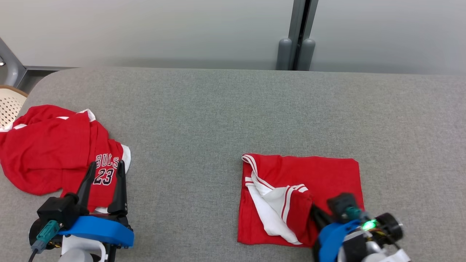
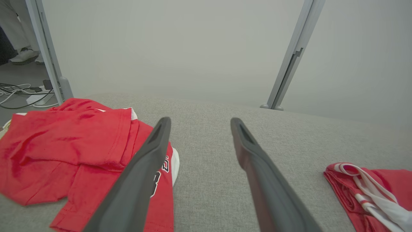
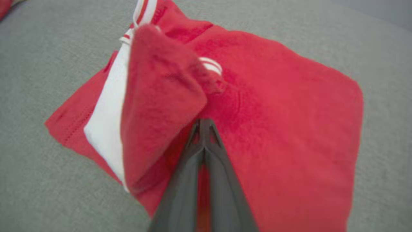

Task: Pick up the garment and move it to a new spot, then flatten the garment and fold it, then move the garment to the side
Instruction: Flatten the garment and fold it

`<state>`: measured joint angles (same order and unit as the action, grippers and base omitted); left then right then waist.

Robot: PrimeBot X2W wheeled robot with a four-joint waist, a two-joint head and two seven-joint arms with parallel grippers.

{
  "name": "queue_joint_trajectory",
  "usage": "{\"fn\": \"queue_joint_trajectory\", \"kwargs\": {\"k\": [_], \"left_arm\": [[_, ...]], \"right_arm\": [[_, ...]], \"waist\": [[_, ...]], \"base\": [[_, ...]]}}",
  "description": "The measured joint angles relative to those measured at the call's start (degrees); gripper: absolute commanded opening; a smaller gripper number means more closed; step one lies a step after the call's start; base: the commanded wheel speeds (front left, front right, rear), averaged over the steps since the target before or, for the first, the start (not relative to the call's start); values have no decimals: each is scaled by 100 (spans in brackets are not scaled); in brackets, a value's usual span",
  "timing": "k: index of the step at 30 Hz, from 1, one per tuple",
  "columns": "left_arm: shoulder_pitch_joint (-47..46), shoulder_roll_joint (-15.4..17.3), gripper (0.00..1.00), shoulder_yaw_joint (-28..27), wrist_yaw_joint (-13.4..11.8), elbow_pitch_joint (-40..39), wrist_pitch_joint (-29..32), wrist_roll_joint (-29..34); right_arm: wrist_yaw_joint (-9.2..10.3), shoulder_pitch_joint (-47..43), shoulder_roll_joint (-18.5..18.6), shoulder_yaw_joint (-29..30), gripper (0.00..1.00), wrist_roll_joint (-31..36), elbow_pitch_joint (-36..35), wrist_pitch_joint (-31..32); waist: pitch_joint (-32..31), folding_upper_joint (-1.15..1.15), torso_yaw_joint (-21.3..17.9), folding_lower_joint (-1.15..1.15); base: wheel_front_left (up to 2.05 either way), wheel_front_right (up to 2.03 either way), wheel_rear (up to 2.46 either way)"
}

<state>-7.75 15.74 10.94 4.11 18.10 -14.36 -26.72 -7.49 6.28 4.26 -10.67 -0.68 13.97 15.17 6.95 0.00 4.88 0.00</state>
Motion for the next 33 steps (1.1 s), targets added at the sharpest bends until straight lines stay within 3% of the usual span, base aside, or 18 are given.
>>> {"fn": "queue_joint_trajectory", "kwargs": {"k": [5,12,16,20,21,22,23,28,33], "left_arm": [[1,30,100,32,-4,-32,18,0],[31,55,100,51,-30,-45,24,-32],[69,64,100,45,-63,-66,24,-51],[129,75,100,23,-107,-111,23,-80],[149,80,100,13,-111,-120,23,-93],[168,81,100,8,-114,-121,20,-93],[187,81,100,-1,-130,-123,15,-93],[297,78,100,-21,-180,-138,8,-97],[374,79,100,-48,-231,-163,-4,-110]], "right_arm": [[0,93,-80,-1126,0,-278,292,-66],[0,198,-130,-2620,0,-1336,107,116],[0,303,-115,-2683,0,-1571,-198,119],[1,307,-63,-2098,1,-1505,-581,-155],[0,300,-64,-1902,15,-1435,-698,-249],[0,283,-65,-1683,64,-1369,-803,-349],[0,249,-70,-1439,100,-1270,-917,-477],[1,-23,-104,-203,100,-1042,-1463,-1042],[1,-233,-124,593,100,-808,-1694,-1076]], "waist": [[-33,0,0,0],[-78,0,-3,0],[-100,0,-16,0],[-115,0,-43,0],[-121,0,-54,0],[-131,0,-65,0],[-150,0,-77,0],[-265,0,-146,1],[-374,0,-264,1]], "base": [[0,0,0],[0,0,0],[0,0,0],[0,0,0],[0,0,0],[0,0,0],[0,0,0],[0,0,0],[0,0,0]]}}
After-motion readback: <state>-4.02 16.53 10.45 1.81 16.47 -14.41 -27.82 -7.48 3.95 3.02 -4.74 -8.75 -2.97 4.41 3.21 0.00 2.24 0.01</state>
